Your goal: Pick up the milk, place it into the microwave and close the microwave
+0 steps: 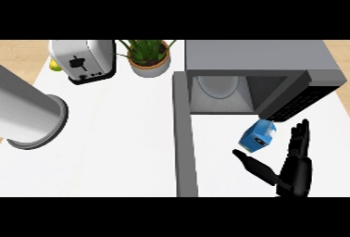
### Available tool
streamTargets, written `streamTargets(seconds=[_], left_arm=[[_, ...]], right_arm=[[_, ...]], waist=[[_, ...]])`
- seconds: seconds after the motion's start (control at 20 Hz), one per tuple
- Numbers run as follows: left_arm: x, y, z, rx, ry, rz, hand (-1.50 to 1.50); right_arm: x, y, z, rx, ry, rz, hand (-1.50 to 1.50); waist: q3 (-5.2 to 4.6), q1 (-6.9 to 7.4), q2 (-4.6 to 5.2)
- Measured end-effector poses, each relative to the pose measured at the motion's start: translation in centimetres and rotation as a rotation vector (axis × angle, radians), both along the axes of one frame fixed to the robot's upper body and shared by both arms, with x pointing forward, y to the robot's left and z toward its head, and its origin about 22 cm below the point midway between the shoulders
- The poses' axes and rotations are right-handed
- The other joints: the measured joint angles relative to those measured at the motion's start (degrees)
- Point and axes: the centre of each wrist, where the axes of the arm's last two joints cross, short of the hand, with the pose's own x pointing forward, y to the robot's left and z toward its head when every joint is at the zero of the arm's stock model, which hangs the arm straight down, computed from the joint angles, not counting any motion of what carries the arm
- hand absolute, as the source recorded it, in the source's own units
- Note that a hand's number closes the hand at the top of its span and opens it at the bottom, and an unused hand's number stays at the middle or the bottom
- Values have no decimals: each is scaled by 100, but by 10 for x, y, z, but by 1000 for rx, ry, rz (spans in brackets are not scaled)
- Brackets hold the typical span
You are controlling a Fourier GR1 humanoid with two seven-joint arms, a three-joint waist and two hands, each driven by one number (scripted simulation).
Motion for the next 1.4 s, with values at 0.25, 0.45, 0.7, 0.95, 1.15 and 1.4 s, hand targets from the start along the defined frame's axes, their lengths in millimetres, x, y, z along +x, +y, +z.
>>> streamTargets(seconds=[0.25,0.45,0.7,0.95,1.15,1.4], left_arm=[[-5,3,-2,5,-1,6,-150],[-6,4,0,1,1,0,-150],[-3,3,0,7,-3,0,-150],[-6,7,2,6,7,2,-150],[-12,8,-2,2,4,1,-150],[-12,9,-2,0,5,0,-150]], right_arm=[[1,-12,-26,17,1,23,-150],[1,-23,-45,5,6,27,-150],[13,-29,-65,-12,18,17,-150],[18,-37,-80,-33,25,11,-150],[22,-44,-96,-34,31,33,150],[32,-48,-109,-42,3,90,150]], waist=[[-1,5,0],[-2,7,0],[-1,11,3],[-1,15,2],[-1,26,3],[1,35,7]])
